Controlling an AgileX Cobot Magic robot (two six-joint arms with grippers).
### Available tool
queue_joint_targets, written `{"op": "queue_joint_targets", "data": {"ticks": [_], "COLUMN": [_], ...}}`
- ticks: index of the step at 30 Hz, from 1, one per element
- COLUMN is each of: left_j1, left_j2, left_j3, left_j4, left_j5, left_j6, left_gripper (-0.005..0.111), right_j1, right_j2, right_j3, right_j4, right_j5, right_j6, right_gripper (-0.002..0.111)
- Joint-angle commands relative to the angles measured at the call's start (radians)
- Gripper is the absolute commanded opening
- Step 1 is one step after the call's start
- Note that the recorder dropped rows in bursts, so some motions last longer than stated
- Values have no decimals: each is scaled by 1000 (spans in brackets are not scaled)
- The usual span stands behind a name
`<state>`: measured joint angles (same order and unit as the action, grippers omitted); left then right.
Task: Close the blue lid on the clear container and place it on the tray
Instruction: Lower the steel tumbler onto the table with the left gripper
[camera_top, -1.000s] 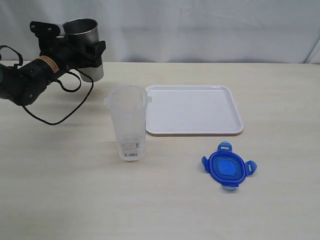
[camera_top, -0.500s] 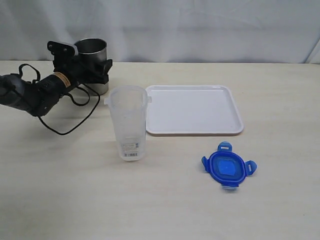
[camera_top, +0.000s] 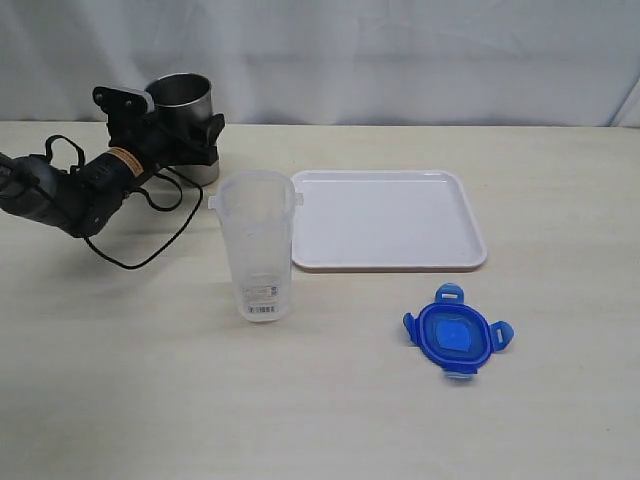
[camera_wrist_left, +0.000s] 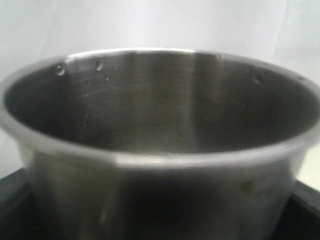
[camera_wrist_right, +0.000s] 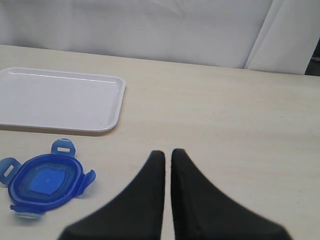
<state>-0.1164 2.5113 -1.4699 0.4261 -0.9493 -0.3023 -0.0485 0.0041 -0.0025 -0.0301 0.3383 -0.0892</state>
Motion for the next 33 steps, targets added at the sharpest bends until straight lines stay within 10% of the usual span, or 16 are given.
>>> {"op": "queue_joint_targets", "data": {"ticks": [1, 7, 18, 33], "left_j1": [0, 0, 0, 0], "left_j2": [-8, -8, -8, -8], "left_j3": [-13, -13, -13, -13], "left_j4": [-18, 56, 62, 77], "left_j5": [-50, -10, 29, 41], "left_j6": [-2, -19, -19, -44], "left_gripper": [0, 7, 63, 66], "right_j1": [-7, -7, -7, -7], "right_j2": [-4, -4, -4, -4], "right_j3": [3, 3, 3, 3], "right_j4": [0, 0, 0, 0], "right_j5": [0, 0, 0, 0], "right_j6": [0, 0, 2, 0], "right_gripper": [5, 5, 5, 5]}}
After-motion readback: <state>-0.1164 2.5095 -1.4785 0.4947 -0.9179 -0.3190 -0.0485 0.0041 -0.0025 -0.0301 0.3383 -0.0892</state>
